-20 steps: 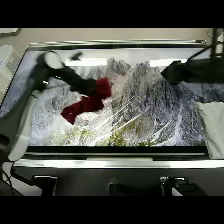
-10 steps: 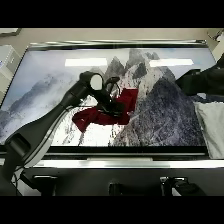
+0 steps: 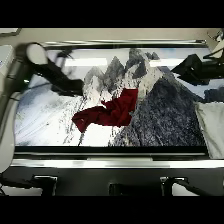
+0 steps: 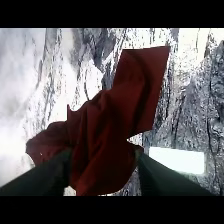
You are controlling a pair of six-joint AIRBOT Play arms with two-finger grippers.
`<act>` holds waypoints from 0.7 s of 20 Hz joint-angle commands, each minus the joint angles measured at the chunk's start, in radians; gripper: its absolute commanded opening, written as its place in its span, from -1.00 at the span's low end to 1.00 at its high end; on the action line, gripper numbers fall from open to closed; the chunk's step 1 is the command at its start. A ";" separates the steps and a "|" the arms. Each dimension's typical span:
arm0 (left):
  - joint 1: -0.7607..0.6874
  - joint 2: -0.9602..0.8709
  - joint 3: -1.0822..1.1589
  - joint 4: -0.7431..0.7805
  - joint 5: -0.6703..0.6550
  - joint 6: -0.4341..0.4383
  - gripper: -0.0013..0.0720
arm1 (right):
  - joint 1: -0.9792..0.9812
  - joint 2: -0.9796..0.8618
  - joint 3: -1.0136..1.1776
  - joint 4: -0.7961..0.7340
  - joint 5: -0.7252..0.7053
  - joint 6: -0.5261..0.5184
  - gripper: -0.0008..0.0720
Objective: Fold the clothes and pants, and hang the long-sleeved shirts on hangers.
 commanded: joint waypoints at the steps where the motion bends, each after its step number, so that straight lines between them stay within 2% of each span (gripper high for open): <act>1: 0.122 0.051 0.000 0.028 -0.040 0.021 0.28 | -0.092 -0.232 0.003 0.165 0.085 -0.139 0.41; 4: 0.171 0.039 0.000 0.030 -0.041 0.055 0.28 | 0.008 -0.396 0.004 0.161 -0.005 -0.210 0.71; 6: 0.187 0.025 0.000 0.036 -0.042 0.055 0.28 | 0.080 -0.480 0.004 0.141 -0.129 -0.229 0.72; 10: 0.189 0.008 0.000 0.067 -0.046 0.055 0.28 | 0.191 -0.586 0.004 0.135 -0.359 -0.164 0.71; 14: 0.189 0.000 0.000 0.096 -0.041 0.069 0.28 | 0.224 -0.649 0.004 0.114 -0.438 -0.080 0.66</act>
